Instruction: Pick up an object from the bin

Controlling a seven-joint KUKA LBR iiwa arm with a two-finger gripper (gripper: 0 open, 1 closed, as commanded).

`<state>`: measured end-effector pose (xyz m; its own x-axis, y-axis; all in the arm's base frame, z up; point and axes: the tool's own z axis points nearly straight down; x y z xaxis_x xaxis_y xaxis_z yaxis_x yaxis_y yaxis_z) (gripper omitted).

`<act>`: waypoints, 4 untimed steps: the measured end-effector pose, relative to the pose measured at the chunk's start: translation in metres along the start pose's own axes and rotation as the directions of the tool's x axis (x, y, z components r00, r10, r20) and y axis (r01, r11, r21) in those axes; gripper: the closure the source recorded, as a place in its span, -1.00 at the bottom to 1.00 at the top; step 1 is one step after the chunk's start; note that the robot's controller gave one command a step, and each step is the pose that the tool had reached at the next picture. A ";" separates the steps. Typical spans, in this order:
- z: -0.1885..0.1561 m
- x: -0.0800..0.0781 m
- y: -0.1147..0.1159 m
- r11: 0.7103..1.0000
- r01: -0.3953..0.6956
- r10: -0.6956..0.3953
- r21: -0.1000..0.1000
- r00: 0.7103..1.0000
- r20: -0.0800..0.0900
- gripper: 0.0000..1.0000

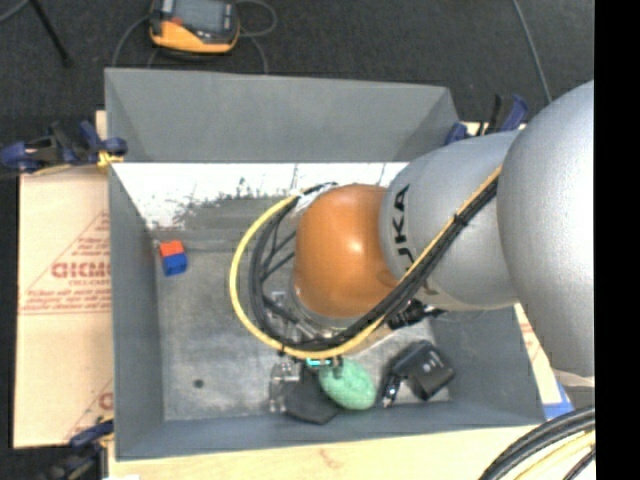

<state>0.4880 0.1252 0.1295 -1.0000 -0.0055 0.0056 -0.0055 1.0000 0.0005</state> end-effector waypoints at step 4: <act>0.057 0.007 -0.029 0.944 0.329 -0.329 0.004 0.944 0.005 1.00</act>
Offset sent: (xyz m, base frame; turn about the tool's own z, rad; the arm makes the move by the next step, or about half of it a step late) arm -0.0111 -0.0751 -0.0141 -0.2098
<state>0.4804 0.0963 0.0724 -0.9427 -0.3337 0.0000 -0.3337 0.9427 -0.0013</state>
